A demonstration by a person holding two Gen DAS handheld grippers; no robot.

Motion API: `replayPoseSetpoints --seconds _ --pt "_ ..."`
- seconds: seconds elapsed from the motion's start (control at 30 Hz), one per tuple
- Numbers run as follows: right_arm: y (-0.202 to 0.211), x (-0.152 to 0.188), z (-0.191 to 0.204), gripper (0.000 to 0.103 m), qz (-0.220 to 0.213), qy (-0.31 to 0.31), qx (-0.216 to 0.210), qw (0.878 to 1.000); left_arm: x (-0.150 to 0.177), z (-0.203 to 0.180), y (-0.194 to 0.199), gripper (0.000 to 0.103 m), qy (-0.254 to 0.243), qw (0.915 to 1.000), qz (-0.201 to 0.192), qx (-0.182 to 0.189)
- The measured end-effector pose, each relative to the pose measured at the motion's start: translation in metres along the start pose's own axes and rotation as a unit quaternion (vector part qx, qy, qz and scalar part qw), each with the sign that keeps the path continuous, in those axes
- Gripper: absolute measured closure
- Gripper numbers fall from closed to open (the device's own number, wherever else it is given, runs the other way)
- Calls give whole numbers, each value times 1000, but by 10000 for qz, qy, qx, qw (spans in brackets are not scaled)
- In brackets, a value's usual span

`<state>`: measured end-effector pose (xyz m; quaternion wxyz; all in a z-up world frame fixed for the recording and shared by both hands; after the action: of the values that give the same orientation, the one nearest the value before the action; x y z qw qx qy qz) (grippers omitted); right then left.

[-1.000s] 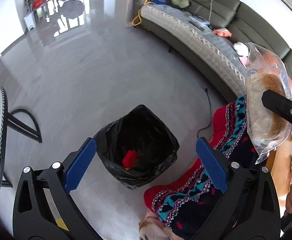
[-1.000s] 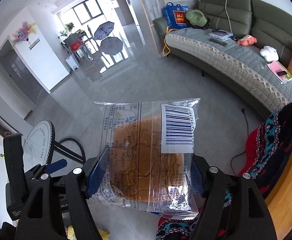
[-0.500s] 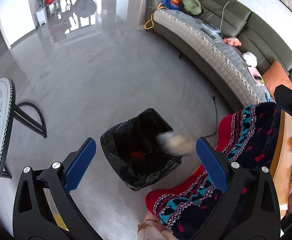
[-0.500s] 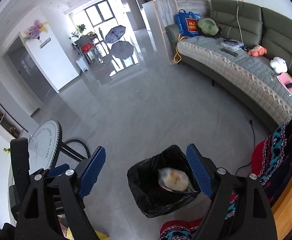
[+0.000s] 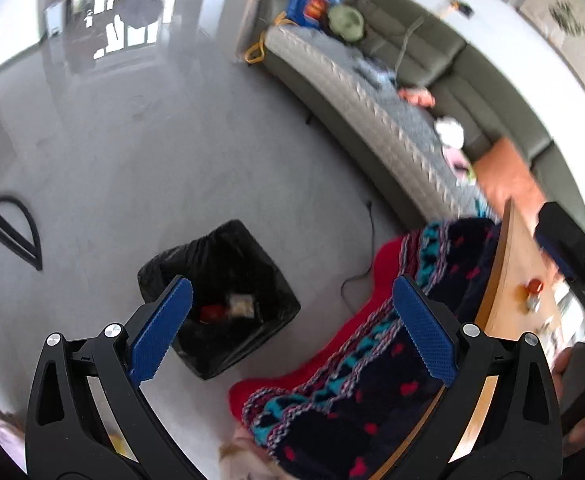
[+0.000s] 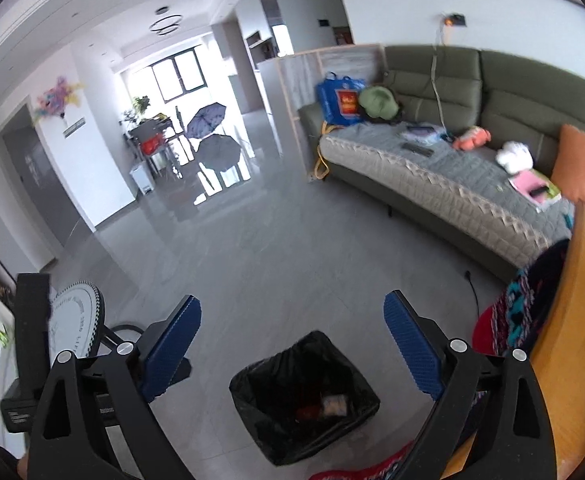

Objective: Collect trash
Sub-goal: 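Carry the red cap and bread bag to the black bin and release both, then grasp the white cloth with the left tool while the right tool grasps the toy cube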

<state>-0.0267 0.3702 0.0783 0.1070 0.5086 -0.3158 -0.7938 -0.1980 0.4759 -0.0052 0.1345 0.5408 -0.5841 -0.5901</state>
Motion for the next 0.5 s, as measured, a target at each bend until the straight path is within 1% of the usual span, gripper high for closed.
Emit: replayPoseSetpoints --seconds 0.03,0.07,0.1,0.13,0.17,0.23,0.37,0.47,0.5 --pt "6 1 -8 10 38 -26 74 10000 1 -11 1 6 -348 9992 -35 -179" --pt "10 1 -12 10 41 -35 123 9999 3 -21 1 6 -572 9980 -73 -251" --pt "15 2 -17 10 50 -60 140 9999 5 -32 2 6 -721 9973 -77 -136" --pt "21 3 -26 8 78 -141 168 9997 9 -49 3 6 -851 9963 -27 106" --pt "27 6 -32 8 87 -221 201 9995 12 -61 3 6 -933 9954 17 196" --pt "41 8 -48 8 33 -407 185 9990 17 -85 2 6 -1154 9928 83 298" --pt "76 15 -87 8 -153 -769 426 9960 26 -127 5 6 -1388 9891 113 477" --pt "107 24 -117 8 -371 -1031 664 9918 36 -166 6 6 -1665 9838 136 643" --pt "117 29 -128 8 -425 -1092 760 9902 40 -178 7 6 -1738 9818 150 750"
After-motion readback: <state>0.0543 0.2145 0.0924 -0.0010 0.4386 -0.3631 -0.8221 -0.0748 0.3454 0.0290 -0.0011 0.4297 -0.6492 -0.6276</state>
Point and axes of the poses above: each gripper's, at about its wrist camera, not at the fingertips, and y roughly against the way its jaws point, z to its left, x to its underside, the point moved 8 cm from there along -y, roughly the way its jaws point, and after that the axes turned 3 degrees about -x, right-handed, at the moved point
